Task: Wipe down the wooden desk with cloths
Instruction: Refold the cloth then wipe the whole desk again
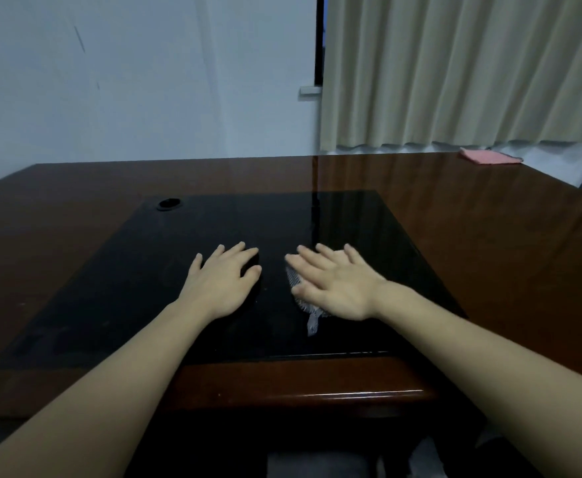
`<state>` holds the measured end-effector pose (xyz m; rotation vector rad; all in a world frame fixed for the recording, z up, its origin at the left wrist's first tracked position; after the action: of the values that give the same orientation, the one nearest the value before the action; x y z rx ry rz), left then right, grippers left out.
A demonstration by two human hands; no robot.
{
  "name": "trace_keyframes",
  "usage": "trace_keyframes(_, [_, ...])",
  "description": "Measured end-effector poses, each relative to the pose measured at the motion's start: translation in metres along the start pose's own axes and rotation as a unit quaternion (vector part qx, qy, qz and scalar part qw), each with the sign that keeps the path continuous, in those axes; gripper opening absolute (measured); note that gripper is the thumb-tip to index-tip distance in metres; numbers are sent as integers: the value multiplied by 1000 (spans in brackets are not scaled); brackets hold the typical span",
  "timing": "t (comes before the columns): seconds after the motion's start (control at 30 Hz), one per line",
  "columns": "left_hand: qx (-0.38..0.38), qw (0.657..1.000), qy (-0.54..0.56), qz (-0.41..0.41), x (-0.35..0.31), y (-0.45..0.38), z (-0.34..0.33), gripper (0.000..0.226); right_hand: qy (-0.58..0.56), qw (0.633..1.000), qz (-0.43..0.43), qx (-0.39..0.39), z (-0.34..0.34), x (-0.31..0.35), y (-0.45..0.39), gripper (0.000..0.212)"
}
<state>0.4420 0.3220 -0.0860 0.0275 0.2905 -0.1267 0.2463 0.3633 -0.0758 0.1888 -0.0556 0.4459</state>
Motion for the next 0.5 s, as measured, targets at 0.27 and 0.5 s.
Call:
trace_keyframes(0.27, [-5,1000,-9,-4,0,2,1,52,-21,997,66,18,-6,12,46,62])
trace_keyframes(0.5, [-3,1000,-2,3,2,6,2,52,-10,995,-100,-6,11,-75,-6,64])
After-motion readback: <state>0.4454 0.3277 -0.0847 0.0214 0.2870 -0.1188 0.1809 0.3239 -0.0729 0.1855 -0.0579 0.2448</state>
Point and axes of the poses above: each hand's wrist, its own y-axis away from the middle knuckle, its own z-axis out of the back of the hand, x = y × z, the point moved 5 cm from there along -y, towards the middle knuckle, and after that the axes turned 5 degrees about z, right-handed, at the moved point
